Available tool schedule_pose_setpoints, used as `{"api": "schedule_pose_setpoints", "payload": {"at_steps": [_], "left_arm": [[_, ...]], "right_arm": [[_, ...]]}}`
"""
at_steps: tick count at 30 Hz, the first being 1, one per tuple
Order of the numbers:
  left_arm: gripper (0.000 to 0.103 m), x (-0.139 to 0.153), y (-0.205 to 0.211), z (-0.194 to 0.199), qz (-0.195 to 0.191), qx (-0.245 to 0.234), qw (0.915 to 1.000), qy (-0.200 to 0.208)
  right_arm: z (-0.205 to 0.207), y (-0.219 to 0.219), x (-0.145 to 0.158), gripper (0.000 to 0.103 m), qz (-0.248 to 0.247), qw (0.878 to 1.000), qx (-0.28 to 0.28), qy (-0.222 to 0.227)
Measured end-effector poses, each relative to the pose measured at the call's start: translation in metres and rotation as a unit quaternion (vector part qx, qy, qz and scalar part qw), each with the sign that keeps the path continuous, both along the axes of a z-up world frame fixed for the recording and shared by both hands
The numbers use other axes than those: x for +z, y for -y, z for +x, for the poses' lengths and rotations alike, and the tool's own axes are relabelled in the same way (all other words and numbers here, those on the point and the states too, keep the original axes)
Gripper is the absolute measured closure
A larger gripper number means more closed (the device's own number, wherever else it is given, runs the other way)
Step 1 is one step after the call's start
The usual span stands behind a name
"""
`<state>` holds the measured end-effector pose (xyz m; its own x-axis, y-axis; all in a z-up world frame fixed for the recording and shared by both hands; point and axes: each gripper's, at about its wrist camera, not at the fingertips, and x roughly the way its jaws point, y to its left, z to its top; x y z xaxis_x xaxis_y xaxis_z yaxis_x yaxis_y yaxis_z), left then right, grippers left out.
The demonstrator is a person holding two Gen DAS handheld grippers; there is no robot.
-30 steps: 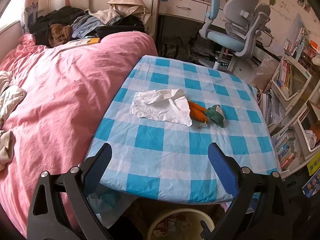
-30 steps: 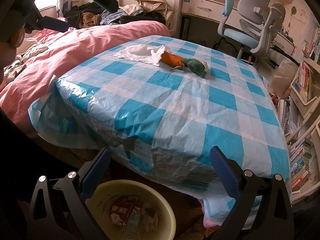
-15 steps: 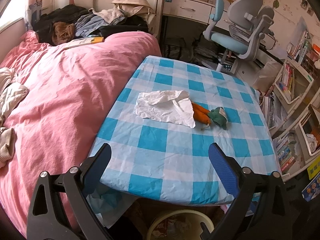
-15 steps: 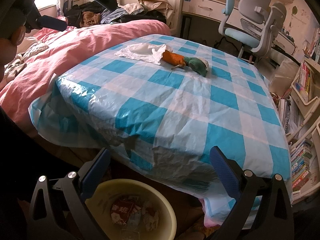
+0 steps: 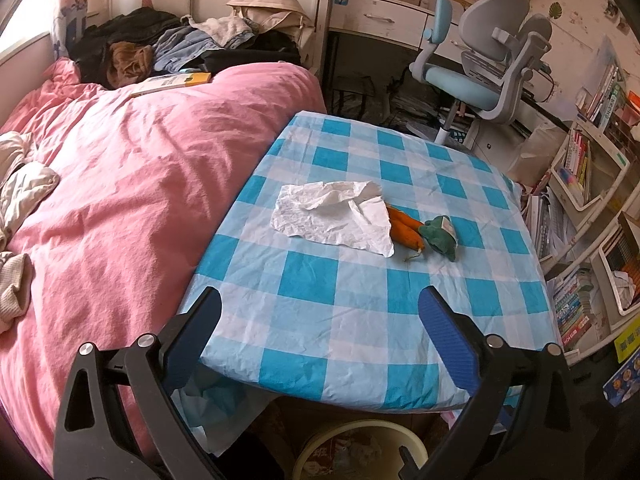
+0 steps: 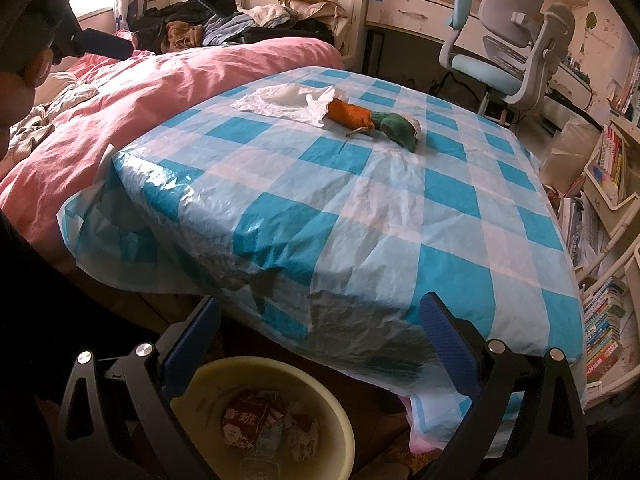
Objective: Collect trash
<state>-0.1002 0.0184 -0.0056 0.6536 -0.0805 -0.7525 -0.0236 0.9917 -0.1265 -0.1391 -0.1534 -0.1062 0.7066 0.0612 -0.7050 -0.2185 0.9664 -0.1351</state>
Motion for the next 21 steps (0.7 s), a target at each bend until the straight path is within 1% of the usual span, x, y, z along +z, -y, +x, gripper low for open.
{"api": "schedule_pose_setpoints", "payload": {"at_steps": [21], "left_arm": [[0.008, -0.0006, -0.0007, 0.0003, -0.001, 0.001, 1.0, 0.0]], "right_arm": [[-0.0012, -0.0017, -0.0026, 0.008, 0.0, 1.0, 0.003, -0.004]]}}
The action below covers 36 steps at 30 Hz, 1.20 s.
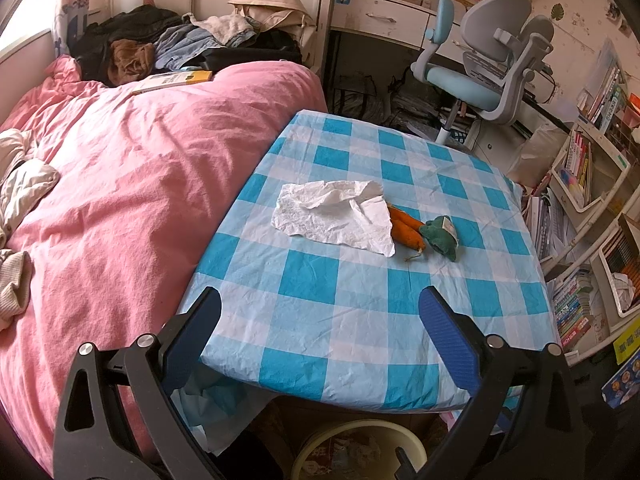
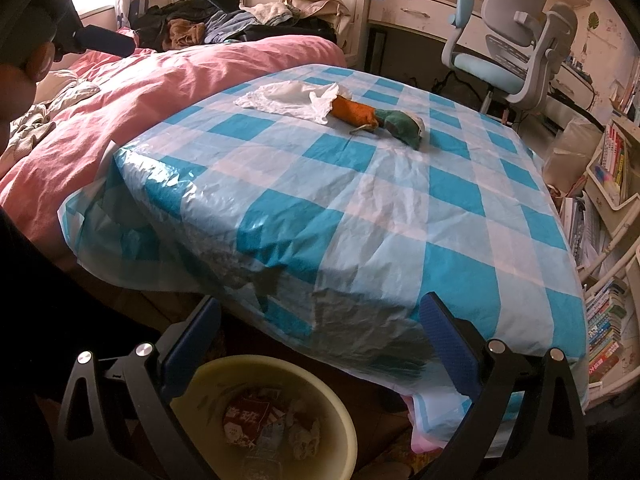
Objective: Collect trash
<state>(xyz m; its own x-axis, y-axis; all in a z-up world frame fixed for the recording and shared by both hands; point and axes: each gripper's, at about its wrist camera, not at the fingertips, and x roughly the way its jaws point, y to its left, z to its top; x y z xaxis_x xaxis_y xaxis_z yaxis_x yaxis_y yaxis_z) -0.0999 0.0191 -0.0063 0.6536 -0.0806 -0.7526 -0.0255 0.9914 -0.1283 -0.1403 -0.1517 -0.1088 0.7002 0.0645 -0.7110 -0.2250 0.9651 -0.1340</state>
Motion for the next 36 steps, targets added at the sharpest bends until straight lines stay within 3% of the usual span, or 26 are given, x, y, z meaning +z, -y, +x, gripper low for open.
{"api": "schedule_pose_setpoints", "payload": {"at_steps": [36], "left_arm": [[0.008, 0.001, -0.016, 0.001, -0.006, 0.033, 0.9994, 0.006]], "right_arm": [[0.0, -0.002, -0.001, 0.008, -0.002, 1.0, 0.002, -0.003]]}}
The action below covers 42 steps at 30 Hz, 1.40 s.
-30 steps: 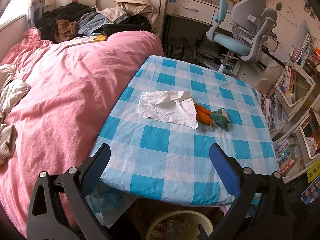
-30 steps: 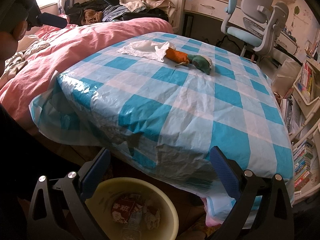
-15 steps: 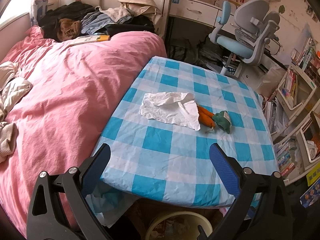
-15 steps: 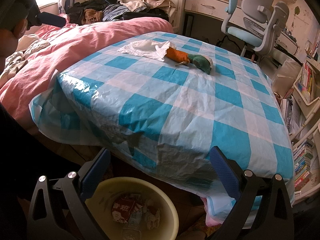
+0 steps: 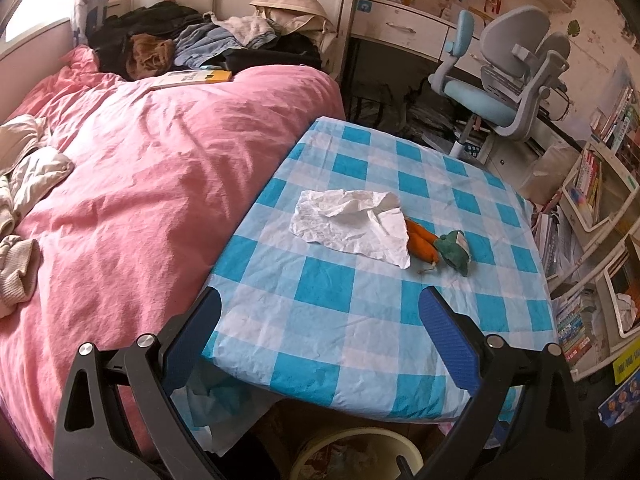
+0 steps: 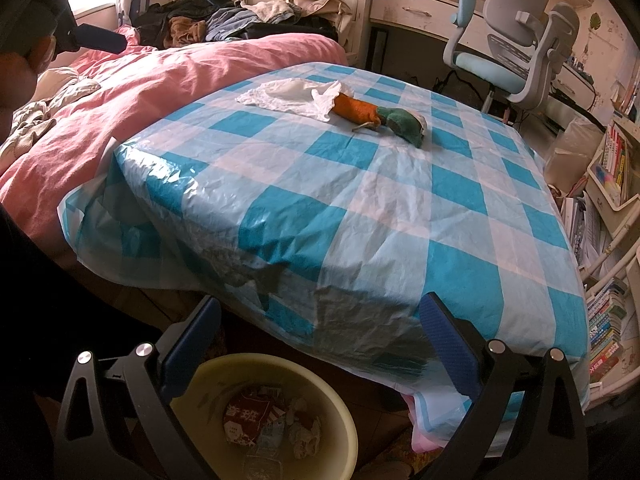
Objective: Collect trash
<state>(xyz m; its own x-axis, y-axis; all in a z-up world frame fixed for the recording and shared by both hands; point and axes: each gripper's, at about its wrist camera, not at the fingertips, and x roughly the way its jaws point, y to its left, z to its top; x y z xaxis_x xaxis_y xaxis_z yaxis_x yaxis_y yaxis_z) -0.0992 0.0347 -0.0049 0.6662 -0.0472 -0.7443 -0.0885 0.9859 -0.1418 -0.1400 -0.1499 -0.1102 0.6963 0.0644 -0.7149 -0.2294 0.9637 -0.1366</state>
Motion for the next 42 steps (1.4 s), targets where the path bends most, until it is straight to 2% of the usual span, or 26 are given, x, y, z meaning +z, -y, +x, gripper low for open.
{"api": "schedule_pose_setpoints", "payload": {"at_steps": [22, 42], "left_arm": [[0.007, -0.0013, -0.0082, 0.0008, -0.006, 0.022, 0.9998, -0.001], [0.007, -0.0019, -0.0098, 0.0014, -0.006, 0.022, 0.9997, -0.001]], "right_arm": [[-0.001, -0.0009, -0.0029, 0.008, -0.001, 1.0, 0.002, -0.004], [0.0002, -0.0026, -0.0047, 0.008, -0.003, 1.0, 0.004, -0.008]]}}
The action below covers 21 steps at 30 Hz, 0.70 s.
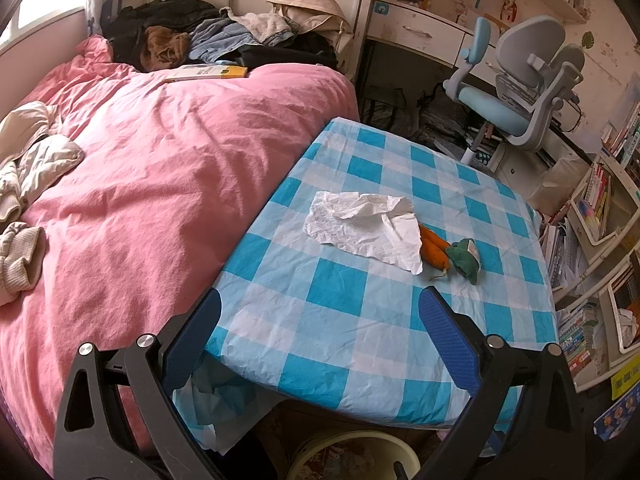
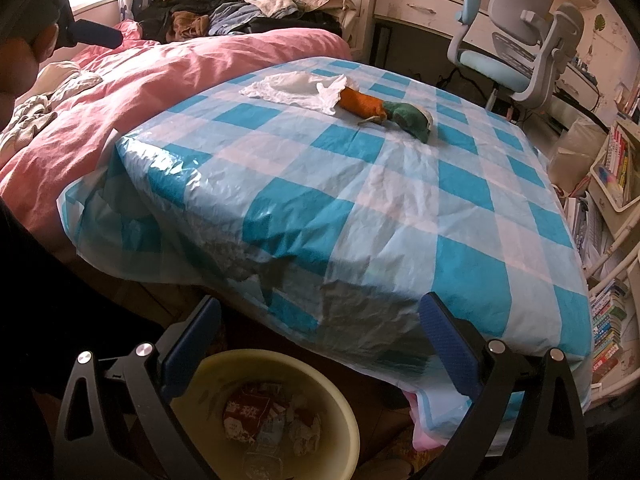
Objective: Collect trash
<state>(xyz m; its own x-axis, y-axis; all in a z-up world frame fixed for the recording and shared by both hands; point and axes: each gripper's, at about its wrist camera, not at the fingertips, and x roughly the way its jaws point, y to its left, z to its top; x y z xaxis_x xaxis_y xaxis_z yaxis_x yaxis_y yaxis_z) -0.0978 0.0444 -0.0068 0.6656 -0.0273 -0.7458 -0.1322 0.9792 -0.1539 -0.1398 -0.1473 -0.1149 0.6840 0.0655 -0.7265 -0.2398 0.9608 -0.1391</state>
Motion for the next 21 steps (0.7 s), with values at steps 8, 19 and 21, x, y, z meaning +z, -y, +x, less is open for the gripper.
{"api": "schedule_pose_setpoints", "payload": {"at_steps": [8, 19, 21], "left_arm": [[0.007, -0.0007, -0.0008, -0.0006, 0.0, 0.001, 1.0, -0.001], [0.007, -0.0007, -0.0005, 0.0001, 0.0, 0.001, 1.0, -0.001], [0.007, -0.0008, -0.0006, -0.0002, -0.001, 0.001, 1.0, -0.001]], "right_arm": [[-0.0003, -0.0005, -0.001, 0.008, -0.002, 1.0, 0.002, -0.002], [-0.0007, -0.0007, -0.0016, 0.008, -0.002, 1.0, 0.002, -0.003], [-0.0002, -0.0011, -0.0017, 0.008, -0.002, 1.0, 0.002, -0.003]]}}
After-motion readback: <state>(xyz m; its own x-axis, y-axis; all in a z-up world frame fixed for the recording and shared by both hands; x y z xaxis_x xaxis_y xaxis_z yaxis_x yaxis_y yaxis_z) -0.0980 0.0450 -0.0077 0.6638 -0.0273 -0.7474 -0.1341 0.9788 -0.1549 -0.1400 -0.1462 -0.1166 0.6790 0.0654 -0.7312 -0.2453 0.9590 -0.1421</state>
